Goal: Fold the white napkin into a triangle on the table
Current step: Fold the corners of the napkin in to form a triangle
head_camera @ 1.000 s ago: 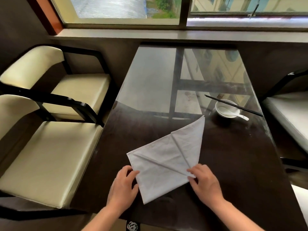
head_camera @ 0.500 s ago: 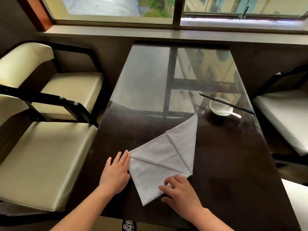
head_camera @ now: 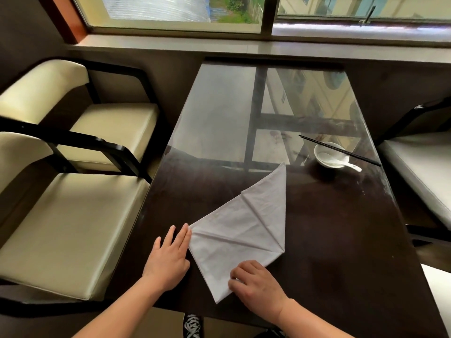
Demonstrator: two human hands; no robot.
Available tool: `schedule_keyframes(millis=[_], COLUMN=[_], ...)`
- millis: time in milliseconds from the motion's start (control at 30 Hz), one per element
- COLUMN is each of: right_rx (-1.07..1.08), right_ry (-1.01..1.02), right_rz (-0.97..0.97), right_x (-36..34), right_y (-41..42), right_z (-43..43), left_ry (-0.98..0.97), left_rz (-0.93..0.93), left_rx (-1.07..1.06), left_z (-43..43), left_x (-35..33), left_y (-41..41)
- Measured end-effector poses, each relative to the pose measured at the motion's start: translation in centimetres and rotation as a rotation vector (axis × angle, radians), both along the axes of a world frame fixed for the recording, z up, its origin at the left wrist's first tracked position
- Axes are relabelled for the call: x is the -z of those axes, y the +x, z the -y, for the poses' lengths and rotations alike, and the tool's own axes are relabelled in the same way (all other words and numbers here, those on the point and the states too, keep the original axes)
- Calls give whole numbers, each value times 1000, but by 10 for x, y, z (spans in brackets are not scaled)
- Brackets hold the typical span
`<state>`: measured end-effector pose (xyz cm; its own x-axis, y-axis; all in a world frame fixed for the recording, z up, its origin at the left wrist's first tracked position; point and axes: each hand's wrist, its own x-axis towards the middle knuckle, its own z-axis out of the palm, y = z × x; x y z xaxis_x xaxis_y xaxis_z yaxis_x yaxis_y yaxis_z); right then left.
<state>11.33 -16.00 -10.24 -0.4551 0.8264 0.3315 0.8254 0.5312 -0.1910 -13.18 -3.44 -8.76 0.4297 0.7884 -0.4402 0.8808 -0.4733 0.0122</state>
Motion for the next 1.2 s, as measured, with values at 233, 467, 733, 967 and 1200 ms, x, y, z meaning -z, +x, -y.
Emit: schedule_keyframes(millis=[233, 467, 733, 967, 1200], right_rx=[-53, -21, 94, 342, 467], right_ry=[-160, -10, -80, -109, -224], right_rz=[32, -72, -262, -507, -631], right_x=[-4, 0, -18, -50, -69], right_y=[-7, -29, -27, -15, 11], right_z=[1, -4, -4, -33, -80], left_ry=[-25, -24, 44, 66, 127], left_rz=[-2, 14, 135, 304, 443], left_rx=[-7, -16, -46, -97, -279], left_z=[1, 2, 1, -12, -26], left_x=[-2, 0, -2, -9, -12], left_y=[1, 0, -9, -12, 1])
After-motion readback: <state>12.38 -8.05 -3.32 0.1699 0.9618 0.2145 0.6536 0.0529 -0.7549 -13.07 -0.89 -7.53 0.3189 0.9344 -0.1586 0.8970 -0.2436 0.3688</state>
